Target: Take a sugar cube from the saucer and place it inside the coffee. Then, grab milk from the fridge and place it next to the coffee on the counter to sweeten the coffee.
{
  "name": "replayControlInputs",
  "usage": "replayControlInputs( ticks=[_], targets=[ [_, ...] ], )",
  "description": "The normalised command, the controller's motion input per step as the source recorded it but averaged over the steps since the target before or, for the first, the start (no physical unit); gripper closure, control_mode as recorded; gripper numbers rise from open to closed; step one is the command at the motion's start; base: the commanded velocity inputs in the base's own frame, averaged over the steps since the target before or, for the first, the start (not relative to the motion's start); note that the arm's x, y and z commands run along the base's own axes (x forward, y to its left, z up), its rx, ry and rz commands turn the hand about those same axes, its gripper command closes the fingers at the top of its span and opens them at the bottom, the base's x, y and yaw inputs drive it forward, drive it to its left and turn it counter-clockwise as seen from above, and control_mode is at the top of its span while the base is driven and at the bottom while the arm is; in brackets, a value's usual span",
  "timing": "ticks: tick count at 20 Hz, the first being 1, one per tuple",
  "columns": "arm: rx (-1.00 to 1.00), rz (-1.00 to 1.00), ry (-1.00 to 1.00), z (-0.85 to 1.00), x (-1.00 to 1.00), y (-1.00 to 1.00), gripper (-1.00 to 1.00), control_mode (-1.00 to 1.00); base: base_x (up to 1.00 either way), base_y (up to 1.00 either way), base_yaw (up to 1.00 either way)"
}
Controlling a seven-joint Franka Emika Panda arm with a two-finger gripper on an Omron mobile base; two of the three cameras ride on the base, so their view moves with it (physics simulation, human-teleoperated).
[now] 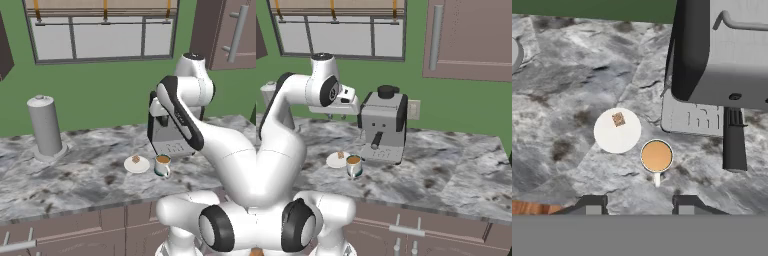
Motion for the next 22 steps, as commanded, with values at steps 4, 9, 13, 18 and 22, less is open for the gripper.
replayControlInputs(
  ticks=[4,9,13,18,22],
  targets=[
    [0.0,-0.05,-0.08,-0.17,0.0,0.27,-1.0,-1.0,0.0,0.0,0.0],
    [0.0,0.0,0.0,0.0,0.0,0.0,-1.0,-1.0,0.0,0.0,0.0],
    [-0.01,0.01,0.0,0.0,0.0,0.04,-1.0,-1.0,0.0,0.0,0.0],
    [-0.02,0.1,0.1,-0.25,0.0,0.6,-1.0,-1.0,0.0,0.0,0.0],
    [-0.04,0.04,0.31,-0.76,0.0,0.65,-1.0,-1.0,0.0,0.0,0.0]
  ],
)
